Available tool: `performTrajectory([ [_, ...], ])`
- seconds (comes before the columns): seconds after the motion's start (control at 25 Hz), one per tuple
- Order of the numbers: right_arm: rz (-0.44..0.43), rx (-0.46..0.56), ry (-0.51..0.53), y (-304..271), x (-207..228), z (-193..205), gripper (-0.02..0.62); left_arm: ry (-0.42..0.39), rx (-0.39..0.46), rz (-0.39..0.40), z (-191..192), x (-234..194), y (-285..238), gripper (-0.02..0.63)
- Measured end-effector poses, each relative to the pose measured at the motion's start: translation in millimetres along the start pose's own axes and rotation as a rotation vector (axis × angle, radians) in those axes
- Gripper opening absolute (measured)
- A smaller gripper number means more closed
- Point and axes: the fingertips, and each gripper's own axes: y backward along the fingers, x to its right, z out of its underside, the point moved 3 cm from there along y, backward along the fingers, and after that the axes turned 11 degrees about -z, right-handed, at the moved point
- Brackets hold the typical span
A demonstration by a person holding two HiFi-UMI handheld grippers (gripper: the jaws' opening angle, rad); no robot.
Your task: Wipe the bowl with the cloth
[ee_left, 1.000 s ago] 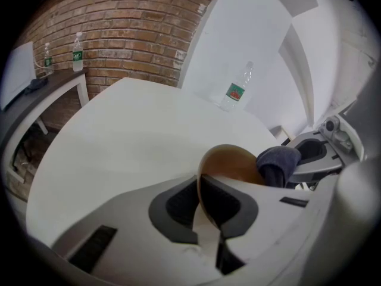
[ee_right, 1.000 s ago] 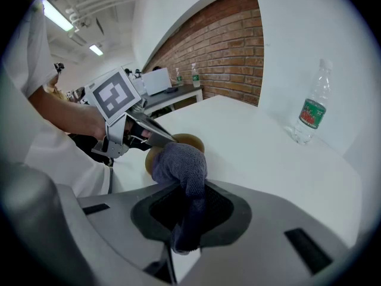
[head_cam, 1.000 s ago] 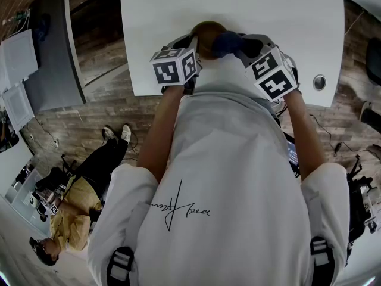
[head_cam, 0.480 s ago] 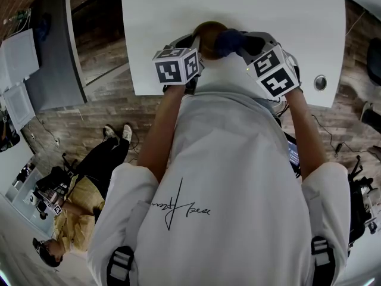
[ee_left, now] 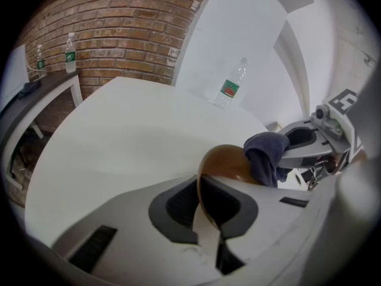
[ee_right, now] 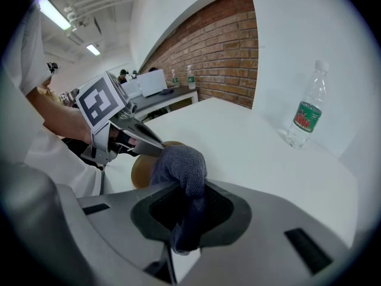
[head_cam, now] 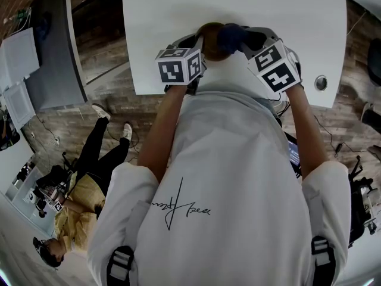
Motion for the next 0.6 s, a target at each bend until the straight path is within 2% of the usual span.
performTrajectory([
  [0.6,0.003,-0.016,0.008,-6.9,6.7,-4.3,0.055,-0.014,-0.003,0.006,2.3,2.1,-2.0,0.008],
])
